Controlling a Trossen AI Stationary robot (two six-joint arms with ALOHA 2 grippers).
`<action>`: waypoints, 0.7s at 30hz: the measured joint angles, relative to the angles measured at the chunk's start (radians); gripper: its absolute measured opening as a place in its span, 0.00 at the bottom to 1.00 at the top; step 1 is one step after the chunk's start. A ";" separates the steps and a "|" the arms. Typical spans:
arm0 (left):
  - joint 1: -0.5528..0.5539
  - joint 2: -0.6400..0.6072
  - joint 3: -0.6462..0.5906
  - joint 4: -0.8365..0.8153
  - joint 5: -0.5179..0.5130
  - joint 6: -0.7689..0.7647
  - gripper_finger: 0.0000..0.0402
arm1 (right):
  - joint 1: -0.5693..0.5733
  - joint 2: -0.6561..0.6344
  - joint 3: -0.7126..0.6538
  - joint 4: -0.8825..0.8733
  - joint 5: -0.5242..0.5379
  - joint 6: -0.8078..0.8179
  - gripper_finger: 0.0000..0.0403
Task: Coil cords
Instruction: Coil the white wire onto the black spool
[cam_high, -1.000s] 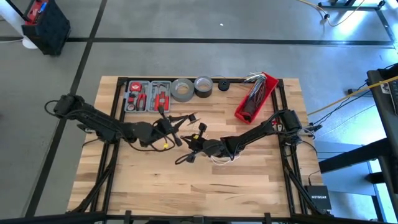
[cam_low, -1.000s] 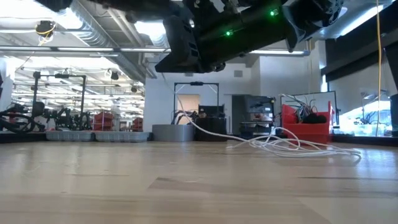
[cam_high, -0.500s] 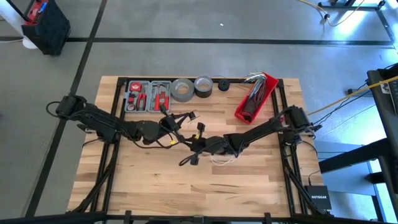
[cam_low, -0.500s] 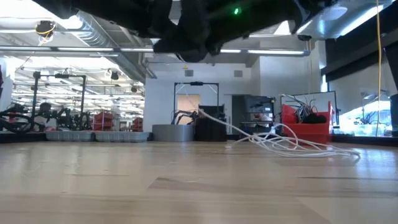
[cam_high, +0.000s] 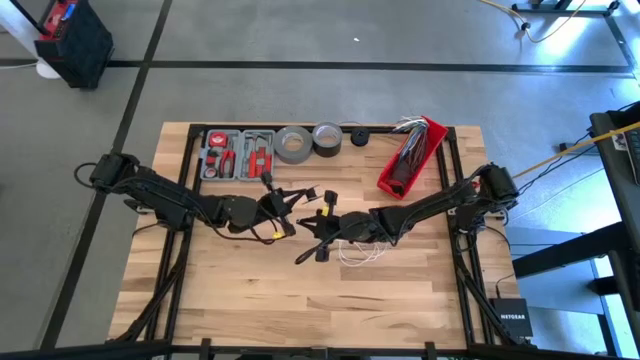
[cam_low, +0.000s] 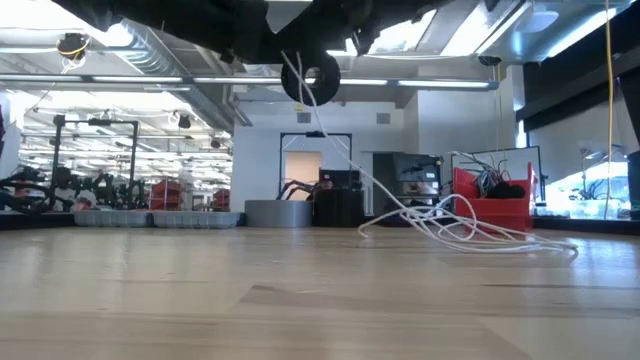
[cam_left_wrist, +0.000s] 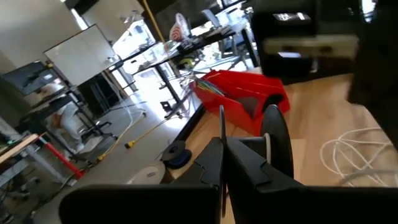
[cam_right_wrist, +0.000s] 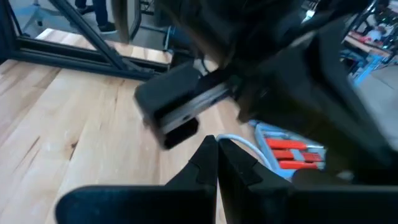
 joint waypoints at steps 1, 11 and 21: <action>0.000 0.000 0.000 -0.001 0.010 -0.002 0.00 | 0.000 -0.006 0.000 -0.001 0.000 -0.003 0.01; 0.003 0.000 0.000 0.051 0.027 -0.107 0.00 | -0.041 0.000 0.000 -0.018 -0.072 0.053 0.01; 0.003 0.000 0.000 0.081 0.027 -0.143 0.00 | -0.027 0.004 0.001 -0.104 -0.132 0.132 0.01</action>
